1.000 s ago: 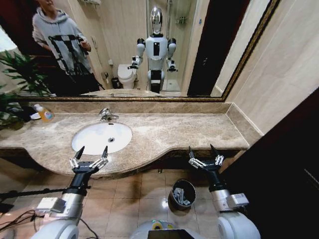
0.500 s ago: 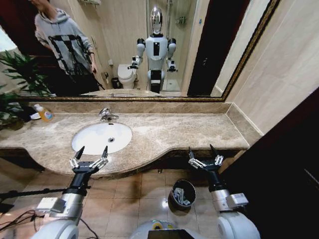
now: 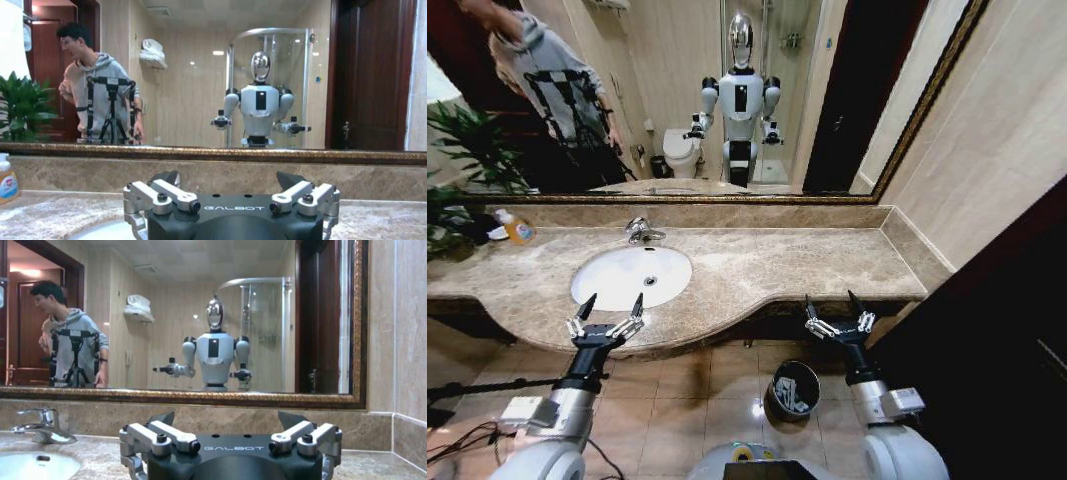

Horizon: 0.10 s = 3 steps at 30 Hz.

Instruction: Pick up the trash from the sink and place it in the trash bin.

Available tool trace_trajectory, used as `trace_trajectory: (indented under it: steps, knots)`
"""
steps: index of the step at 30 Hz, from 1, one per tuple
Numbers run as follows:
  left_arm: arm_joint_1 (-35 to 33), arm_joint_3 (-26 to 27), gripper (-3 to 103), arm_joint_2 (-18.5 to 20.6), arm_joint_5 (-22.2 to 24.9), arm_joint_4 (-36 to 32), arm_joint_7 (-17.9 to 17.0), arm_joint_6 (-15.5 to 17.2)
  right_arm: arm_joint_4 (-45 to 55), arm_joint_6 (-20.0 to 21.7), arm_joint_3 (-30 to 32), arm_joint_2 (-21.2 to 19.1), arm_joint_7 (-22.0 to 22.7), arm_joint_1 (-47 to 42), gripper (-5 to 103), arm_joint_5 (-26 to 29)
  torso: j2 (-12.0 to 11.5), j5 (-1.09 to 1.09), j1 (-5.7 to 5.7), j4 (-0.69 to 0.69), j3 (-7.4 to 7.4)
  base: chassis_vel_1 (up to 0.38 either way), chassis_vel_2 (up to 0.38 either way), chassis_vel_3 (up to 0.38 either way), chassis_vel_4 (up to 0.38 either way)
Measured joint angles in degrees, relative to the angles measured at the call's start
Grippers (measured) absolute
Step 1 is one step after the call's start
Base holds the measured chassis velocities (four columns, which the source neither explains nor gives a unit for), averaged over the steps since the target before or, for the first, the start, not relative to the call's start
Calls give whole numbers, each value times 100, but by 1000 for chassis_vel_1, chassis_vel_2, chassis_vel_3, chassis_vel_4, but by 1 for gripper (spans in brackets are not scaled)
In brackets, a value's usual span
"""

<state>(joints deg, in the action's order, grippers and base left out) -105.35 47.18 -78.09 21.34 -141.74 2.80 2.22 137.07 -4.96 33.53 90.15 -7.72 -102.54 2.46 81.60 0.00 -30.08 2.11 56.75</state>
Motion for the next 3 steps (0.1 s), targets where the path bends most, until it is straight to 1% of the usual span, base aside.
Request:
trace_trajectory:
  steps: [3]
  knots:
    - [0,0,100,0,0,0,0,0,-1,0,0,0,1,0,100,1,0,0,0,0,0,0,0,0,0]
